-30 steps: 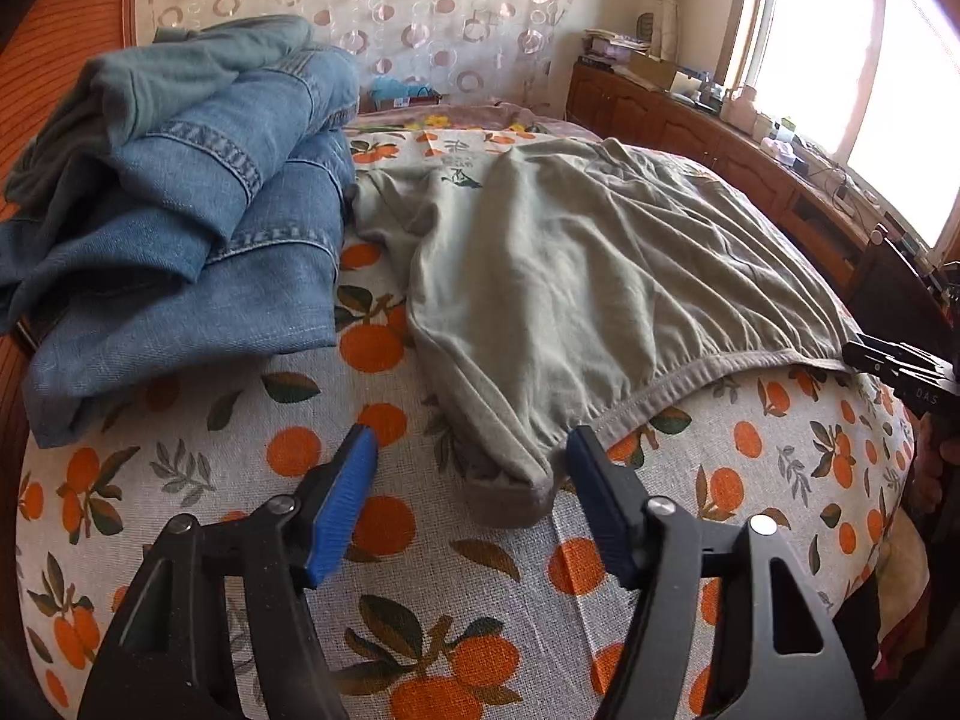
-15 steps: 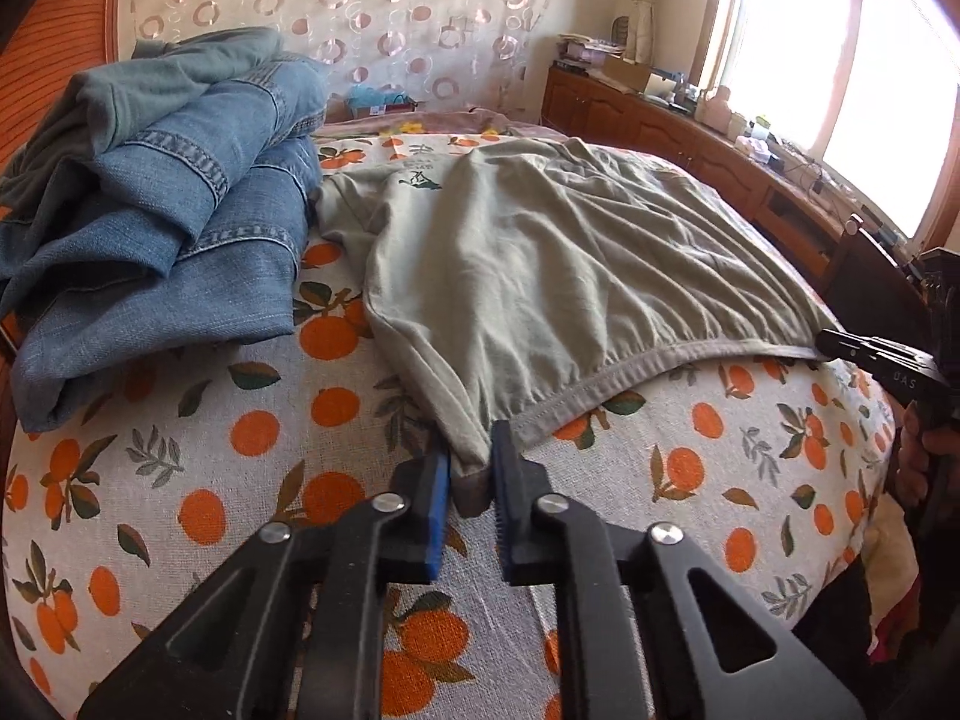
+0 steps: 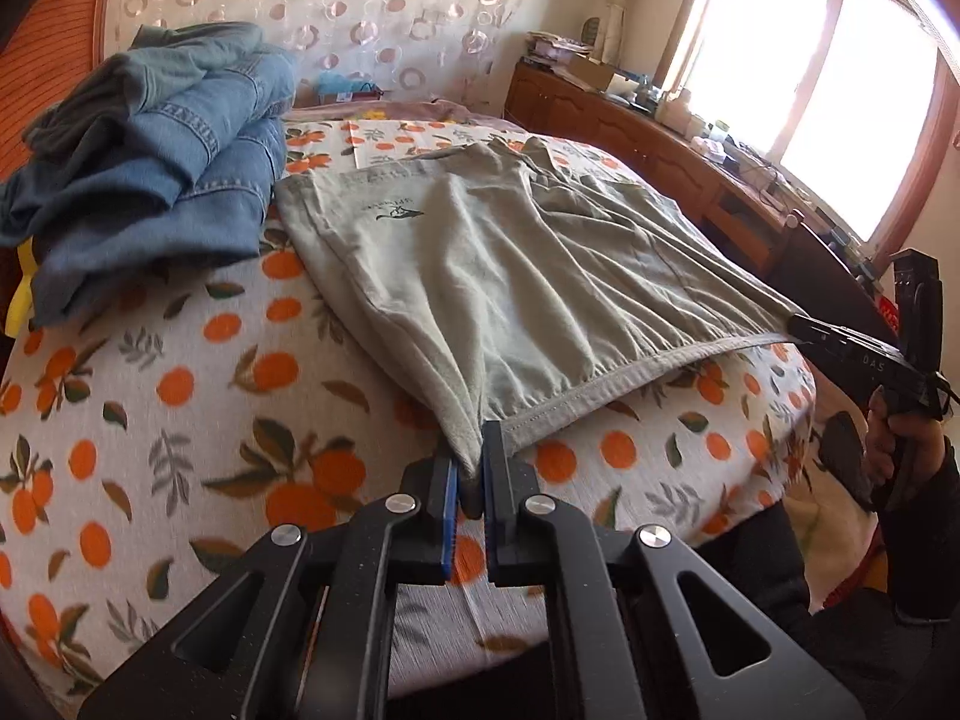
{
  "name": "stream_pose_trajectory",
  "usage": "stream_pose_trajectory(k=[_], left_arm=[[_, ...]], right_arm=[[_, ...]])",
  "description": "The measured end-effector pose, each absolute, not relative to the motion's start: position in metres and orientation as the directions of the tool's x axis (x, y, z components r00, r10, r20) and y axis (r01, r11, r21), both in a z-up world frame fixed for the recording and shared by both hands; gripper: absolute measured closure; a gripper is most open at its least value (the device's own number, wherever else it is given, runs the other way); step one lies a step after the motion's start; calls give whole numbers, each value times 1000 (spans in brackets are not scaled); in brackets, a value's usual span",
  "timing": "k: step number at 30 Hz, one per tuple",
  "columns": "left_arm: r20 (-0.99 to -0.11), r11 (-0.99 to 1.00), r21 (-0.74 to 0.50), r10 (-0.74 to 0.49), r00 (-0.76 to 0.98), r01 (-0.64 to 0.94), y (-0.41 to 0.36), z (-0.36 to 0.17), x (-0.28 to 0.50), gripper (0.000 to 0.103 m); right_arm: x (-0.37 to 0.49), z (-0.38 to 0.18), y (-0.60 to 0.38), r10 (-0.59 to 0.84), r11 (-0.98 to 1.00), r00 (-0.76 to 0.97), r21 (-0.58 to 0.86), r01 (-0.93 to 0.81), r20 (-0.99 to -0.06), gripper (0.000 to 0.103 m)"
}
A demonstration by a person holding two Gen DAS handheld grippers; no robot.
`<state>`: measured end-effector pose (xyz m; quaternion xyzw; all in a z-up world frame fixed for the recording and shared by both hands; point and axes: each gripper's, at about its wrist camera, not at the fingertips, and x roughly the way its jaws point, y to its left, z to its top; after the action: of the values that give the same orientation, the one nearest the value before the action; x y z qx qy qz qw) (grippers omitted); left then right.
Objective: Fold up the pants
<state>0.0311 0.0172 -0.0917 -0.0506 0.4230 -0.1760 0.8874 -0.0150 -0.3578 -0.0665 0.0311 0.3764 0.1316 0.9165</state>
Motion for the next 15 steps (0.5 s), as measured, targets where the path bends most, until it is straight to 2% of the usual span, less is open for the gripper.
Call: stream_pose_trajectory(k=[8,15], left_arm=[[-745,938,-205,-335,577,279,5,-97,19,95],[-726,941,-199,-330,604,275,15,-88,18,94]], right_arm=[[-17,-71,-360,270,963,665,195,-187,-696,93],[-12,-62,-355,280,960,695,200,-197,-662,93]])
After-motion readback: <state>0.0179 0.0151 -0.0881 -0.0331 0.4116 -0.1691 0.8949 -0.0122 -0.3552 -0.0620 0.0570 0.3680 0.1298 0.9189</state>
